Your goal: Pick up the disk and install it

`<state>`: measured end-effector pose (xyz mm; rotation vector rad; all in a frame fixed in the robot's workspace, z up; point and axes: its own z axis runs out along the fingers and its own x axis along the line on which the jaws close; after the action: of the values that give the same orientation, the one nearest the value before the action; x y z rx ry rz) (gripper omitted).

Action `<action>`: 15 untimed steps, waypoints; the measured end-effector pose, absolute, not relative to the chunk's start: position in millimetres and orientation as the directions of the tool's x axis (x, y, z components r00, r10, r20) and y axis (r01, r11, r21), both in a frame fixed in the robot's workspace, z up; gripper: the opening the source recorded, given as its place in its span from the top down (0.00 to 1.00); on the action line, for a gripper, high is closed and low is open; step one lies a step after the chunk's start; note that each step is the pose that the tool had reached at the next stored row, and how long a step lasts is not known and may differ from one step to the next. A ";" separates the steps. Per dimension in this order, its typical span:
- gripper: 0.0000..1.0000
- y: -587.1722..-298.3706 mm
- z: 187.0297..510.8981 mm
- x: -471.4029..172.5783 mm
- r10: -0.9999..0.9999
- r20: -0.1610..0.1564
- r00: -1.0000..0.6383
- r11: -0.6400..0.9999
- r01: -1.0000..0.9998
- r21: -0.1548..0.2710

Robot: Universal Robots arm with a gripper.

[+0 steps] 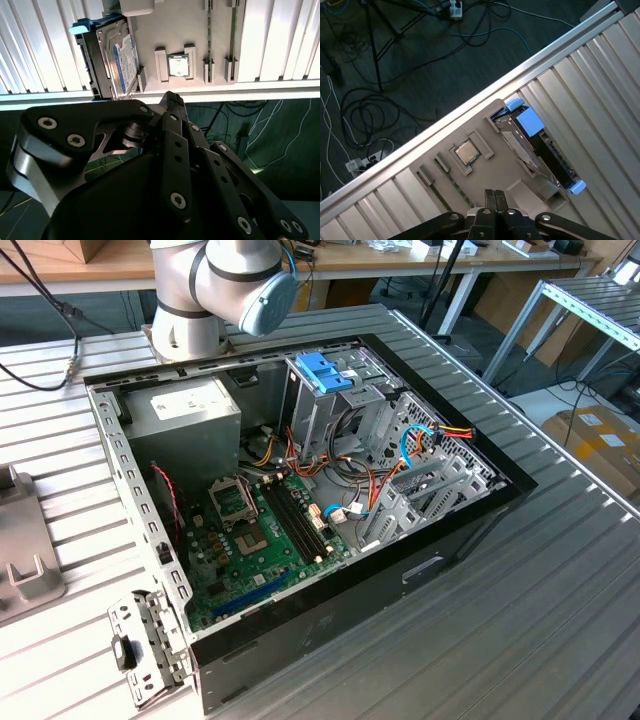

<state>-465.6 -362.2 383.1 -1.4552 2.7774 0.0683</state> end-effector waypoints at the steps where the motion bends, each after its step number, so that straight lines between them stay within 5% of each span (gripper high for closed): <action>1: 0.89 -362.2 383.1 -465.6 -0.826 -0.025 -0.564 0.563 -0.826 0.036; 15: 0.89 -362.2 383.2 -465.6 -0.878 -0.025 -0.479 0.478 -0.878 0.036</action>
<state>-465.6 -362.2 383.2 -1.6024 2.6979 0.0687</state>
